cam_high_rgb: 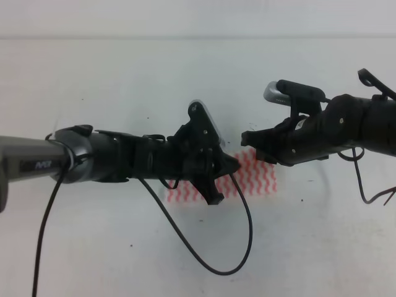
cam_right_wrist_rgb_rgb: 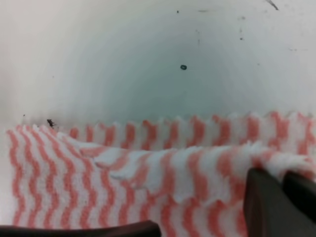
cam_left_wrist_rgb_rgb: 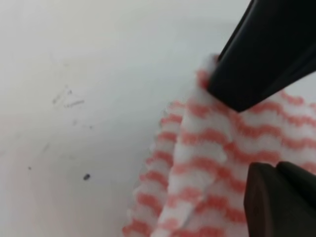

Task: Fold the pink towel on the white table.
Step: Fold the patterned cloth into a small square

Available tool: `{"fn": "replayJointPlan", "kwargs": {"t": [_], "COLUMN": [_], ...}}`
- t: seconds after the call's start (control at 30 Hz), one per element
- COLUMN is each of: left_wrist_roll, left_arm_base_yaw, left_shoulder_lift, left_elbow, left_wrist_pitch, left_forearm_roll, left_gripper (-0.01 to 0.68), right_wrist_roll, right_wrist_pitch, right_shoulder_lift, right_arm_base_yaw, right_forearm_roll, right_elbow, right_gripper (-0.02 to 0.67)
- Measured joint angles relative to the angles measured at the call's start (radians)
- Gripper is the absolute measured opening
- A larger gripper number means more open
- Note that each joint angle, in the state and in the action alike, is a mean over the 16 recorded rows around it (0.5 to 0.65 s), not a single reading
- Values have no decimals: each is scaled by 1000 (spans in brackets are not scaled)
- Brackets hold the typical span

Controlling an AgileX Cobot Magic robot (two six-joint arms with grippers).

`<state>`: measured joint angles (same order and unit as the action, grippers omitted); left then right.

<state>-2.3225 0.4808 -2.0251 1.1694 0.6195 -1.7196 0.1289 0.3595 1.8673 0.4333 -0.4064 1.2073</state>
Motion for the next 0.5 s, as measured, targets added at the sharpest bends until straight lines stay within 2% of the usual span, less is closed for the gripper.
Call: {"fn": "replayJointPlan", "kwargs": {"t": [0.5], "left_wrist_roll": [15], "left_arm_base_yaw": [8], "left_shoulder_lift": [3], "left_elbow": [12], "left_wrist_pitch": [30], "left_forearm_roll": [16], "left_gripper": [-5], "right_wrist_roll": [0], "right_wrist_pitch": [0], "right_shoulder_lift": [-1], "right_arm_base_yaw": [0], "right_forearm_roll": [4], "right_elbow": [1], "right_gripper": [-15]}}
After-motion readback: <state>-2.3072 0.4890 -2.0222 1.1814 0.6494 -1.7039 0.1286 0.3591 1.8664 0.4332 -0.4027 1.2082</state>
